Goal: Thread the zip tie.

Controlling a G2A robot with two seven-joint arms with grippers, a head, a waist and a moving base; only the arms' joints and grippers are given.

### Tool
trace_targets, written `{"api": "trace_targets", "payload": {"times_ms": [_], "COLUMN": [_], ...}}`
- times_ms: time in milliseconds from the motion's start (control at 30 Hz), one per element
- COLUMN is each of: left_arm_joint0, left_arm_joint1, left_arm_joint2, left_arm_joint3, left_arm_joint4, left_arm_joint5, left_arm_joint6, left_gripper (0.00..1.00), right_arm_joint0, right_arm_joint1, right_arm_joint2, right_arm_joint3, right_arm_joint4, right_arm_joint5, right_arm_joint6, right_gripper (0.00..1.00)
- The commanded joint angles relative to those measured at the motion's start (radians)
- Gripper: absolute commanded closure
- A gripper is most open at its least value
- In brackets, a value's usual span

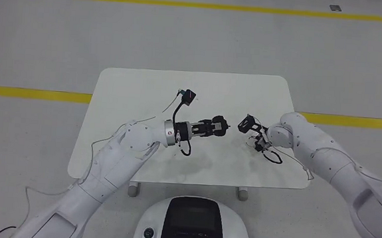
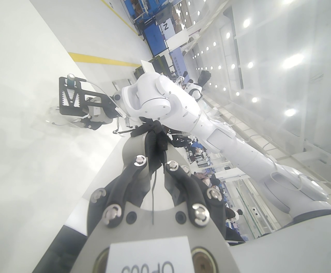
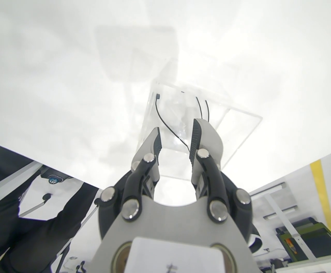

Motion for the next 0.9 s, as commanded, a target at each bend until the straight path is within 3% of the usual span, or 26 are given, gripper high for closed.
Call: {"api": "trace_targets", "payload": {"times_ms": [0,267,633,867], "left_arm_joint0": [0.0,0.0,0.0,0.0], "left_arm_joint1": [0.0,0.0,0.0,0.0], "left_arm_joint2": [0.0,0.0,0.0,0.0], "left_arm_joint3": [0.0,0.0,0.0,0.0], "left_arm_joint4": [0.0,0.0,0.0,0.0], "left_arm_joint5": [0.0,0.0,0.0,0.0], "left_arm_joint6": [0.0,0.0,0.0,0.0], "left_gripper": [1.0,1.0,1.0,1.0], "right_arm_joint0": [0.003,0.012,0.016,0.022], "right_arm_joint1": [-0.004,-0.016,-0.029,-0.03], "right_arm_joint2": [-0.007,-0.031,-0.041,-0.041], "right_arm_joint3": [0.009,0.034,0.059,0.069], "right_arm_joint4": [0.005,0.017,0.02,0.025], "right_arm_joint5": [0.0,0.0,0.0,0.0], "right_arm_joint6": [-0.005,-0.032,-0.043,-0.055], "right_gripper": [0.73,0.76,0.99,1.0]}}
